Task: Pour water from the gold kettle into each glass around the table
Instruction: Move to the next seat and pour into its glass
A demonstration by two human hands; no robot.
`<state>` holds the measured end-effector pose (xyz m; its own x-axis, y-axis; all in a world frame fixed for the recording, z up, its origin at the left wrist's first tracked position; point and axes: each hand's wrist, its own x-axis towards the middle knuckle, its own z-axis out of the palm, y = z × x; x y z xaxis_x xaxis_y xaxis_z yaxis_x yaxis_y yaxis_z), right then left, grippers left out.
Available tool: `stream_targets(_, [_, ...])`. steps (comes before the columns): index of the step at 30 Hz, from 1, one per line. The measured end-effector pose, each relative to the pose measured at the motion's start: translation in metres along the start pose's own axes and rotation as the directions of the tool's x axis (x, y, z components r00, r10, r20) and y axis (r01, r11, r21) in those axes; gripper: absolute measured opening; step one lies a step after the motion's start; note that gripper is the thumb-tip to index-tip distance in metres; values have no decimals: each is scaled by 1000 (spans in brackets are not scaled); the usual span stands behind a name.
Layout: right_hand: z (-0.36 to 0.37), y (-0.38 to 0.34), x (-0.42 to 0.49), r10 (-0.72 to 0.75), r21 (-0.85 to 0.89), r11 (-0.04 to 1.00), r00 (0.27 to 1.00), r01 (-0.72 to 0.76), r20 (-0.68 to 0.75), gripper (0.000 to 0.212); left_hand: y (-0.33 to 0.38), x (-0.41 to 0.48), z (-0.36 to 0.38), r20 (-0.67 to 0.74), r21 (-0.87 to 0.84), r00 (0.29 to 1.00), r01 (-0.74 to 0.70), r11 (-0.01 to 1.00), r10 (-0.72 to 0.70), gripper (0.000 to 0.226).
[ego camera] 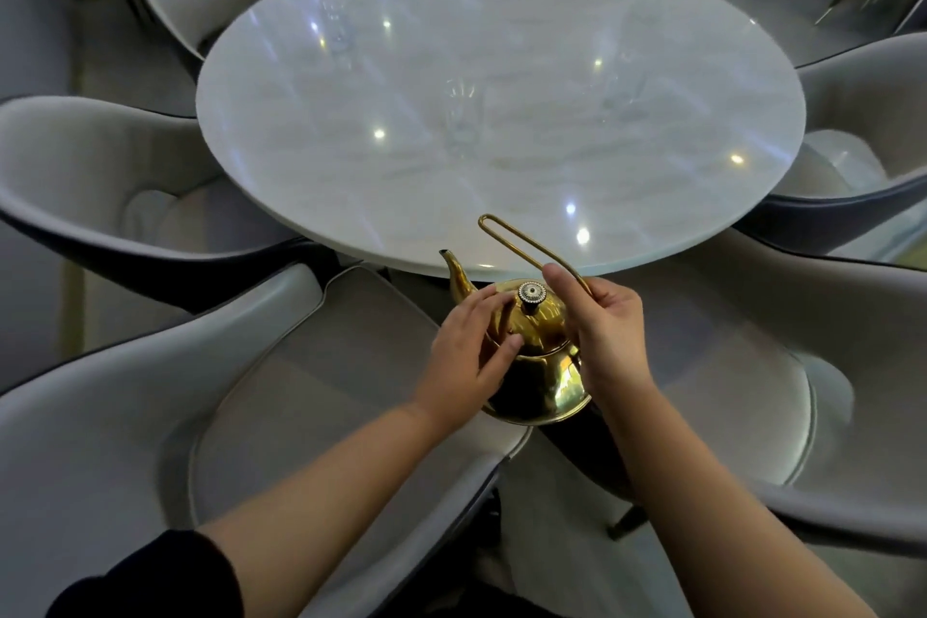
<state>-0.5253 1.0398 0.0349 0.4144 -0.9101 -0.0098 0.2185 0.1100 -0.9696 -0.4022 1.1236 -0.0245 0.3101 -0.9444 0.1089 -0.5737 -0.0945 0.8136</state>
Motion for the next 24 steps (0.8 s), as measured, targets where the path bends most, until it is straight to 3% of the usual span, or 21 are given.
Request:
stream_targets(11, [11, -24, 93, -9, -28, 1000, 996, 7, -88, 56, -5, 97, -17, 0, -15, 996, -90, 996, 90, 51])
stream_targets(24, [15, -37, 214, -29, -191, 981, 999, 21, -38, 50, -1, 203, -25, -16, 93, 1000, 3, 996, -2, 52])
